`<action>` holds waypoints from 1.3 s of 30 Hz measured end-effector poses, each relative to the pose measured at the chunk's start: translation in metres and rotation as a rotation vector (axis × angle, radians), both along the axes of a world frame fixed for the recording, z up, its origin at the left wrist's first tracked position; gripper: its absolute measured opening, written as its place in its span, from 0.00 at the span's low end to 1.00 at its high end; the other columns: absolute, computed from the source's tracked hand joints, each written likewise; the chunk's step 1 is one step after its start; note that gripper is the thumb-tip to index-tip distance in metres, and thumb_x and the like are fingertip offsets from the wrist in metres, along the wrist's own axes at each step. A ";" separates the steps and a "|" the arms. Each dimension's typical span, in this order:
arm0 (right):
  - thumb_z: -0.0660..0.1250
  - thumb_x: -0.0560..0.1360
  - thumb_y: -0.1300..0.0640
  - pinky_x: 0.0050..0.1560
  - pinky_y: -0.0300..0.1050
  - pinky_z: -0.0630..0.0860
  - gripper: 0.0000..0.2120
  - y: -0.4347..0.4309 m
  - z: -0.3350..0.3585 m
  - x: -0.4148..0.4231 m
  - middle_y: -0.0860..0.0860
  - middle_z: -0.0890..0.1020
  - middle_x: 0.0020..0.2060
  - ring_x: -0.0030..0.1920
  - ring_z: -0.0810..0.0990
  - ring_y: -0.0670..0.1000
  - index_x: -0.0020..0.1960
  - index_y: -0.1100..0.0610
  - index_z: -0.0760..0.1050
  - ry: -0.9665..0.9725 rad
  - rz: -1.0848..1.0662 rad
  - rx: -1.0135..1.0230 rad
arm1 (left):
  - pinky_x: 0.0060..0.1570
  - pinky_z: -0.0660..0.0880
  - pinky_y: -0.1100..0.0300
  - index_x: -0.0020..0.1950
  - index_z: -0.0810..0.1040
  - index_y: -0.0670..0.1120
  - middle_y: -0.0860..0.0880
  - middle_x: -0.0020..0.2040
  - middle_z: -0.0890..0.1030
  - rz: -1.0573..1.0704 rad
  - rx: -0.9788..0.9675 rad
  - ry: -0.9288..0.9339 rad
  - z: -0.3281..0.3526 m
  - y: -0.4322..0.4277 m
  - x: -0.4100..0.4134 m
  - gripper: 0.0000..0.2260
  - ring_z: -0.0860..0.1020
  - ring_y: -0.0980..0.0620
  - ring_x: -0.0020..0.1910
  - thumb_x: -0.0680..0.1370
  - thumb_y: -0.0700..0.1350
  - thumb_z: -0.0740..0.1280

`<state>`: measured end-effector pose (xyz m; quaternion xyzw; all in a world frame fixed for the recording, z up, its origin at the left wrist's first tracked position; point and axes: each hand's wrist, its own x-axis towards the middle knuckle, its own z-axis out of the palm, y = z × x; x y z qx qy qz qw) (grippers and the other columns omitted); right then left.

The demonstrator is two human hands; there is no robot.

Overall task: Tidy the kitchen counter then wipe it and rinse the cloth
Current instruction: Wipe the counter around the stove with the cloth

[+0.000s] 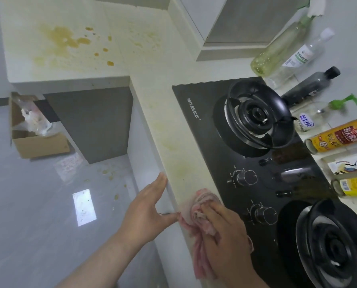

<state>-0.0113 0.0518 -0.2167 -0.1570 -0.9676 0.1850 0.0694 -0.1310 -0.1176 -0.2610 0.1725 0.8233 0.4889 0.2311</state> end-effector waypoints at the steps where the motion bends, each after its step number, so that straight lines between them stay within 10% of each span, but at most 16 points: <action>1: 0.63 0.70 0.51 0.56 0.44 0.69 0.22 0.000 -0.001 -0.001 0.40 0.76 0.60 0.56 0.75 0.46 0.63 0.47 0.77 0.007 0.002 0.005 | 0.58 0.47 0.85 0.76 0.51 0.57 0.67 0.71 0.54 -0.003 0.005 0.000 0.000 0.000 0.000 0.46 0.53 0.70 0.69 0.67 0.54 0.77; 21: 0.64 0.73 0.59 0.60 0.51 0.73 0.19 -0.008 -0.001 -0.130 0.49 0.80 0.60 0.59 0.77 0.53 0.63 0.52 0.78 0.033 0.013 -0.009 | 0.69 0.58 0.70 0.72 0.51 0.66 0.70 0.72 0.58 0.025 0.093 0.006 -0.011 0.003 0.001 0.47 0.56 0.72 0.70 0.63 0.57 0.78; 33: 0.64 0.75 0.56 0.63 0.49 0.69 0.20 -0.007 0.002 -0.159 0.46 0.76 0.62 0.60 0.73 0.51 0.67 0.48 0.75 -0.018 0.053 -0.023 | 0.62 0.52 0.81 0.74 0.51 0.64 0.72 0.72 0.55 -0.006 0.080 -0.015 -0.017 0.002 0.000 0.47 0.53 0.75 0.70 0.64 0.57 0.78; 39: 0.64 0.77 0.49 0.61 0.52 0.73 0.19 -0.013 0.007 -0.130 0.45 0.74 0.64 0.60 0.72 0.51 0.68 0.49 0.72 -0.074 0.020 -0.011 | 0.69 0.66 0.60 0.75 0.53 0.63 0.70 0.73 0.57 0.051 0.117 -0.049 -0.011 -0.002 -0.022 0.47 0.61 0.66 0.71 0.63 0.58 0.78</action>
